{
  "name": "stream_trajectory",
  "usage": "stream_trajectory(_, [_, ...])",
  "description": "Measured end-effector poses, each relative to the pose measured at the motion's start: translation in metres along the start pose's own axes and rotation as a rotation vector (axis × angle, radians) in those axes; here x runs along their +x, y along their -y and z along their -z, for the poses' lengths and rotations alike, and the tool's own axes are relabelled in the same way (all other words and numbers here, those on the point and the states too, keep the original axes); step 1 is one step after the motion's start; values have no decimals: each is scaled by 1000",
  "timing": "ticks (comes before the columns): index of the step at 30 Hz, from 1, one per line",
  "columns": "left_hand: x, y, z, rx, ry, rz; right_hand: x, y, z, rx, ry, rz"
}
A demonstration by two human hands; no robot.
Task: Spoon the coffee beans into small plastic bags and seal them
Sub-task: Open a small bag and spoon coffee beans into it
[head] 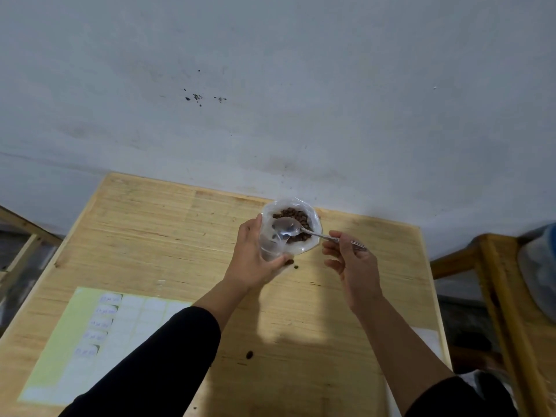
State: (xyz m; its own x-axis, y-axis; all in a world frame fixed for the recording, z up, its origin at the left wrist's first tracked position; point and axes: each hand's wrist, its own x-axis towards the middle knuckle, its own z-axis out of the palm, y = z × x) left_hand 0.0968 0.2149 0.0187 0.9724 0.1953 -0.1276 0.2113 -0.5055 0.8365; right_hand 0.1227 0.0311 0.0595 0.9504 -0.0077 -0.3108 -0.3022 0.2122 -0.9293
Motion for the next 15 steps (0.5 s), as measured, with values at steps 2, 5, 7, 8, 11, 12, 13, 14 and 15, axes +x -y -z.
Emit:
stream_trajectory(2, [0,0,0,3,0,4,3,-1,-1,17,-38,6])
stream_trajectory(5, [0,0,-1,14,-11,2,10,-9,-2,-30,-176,37])
stream_trajectory(7, [0,1,-1,25,-10,1,14,-18,-1,-135,-253,68])
stream_trajectory(8, [0,1,-1,28,-10,2,15,-24,-1,-181,-265,75])
stream_trajectory(11, [1,0,-2,31,-18,7,17,-40,-5,-212,-255,29])
stream_trajectory(12, [1,0,-2,32,-20,9,17,-44,-8,-174,-252,-5])
stream_trajectory(13, [1,0,-2,32,-21,12,18,-47,-10,-121,-251,-48])
stream_trajectory(14, [1,0,-3,31,-23,13,19,-49,-13,-64,-250,-94])
stream_trajectory(15, [1,0,-3,33,-27,13,20,-50,-15,-15,-248,-142])
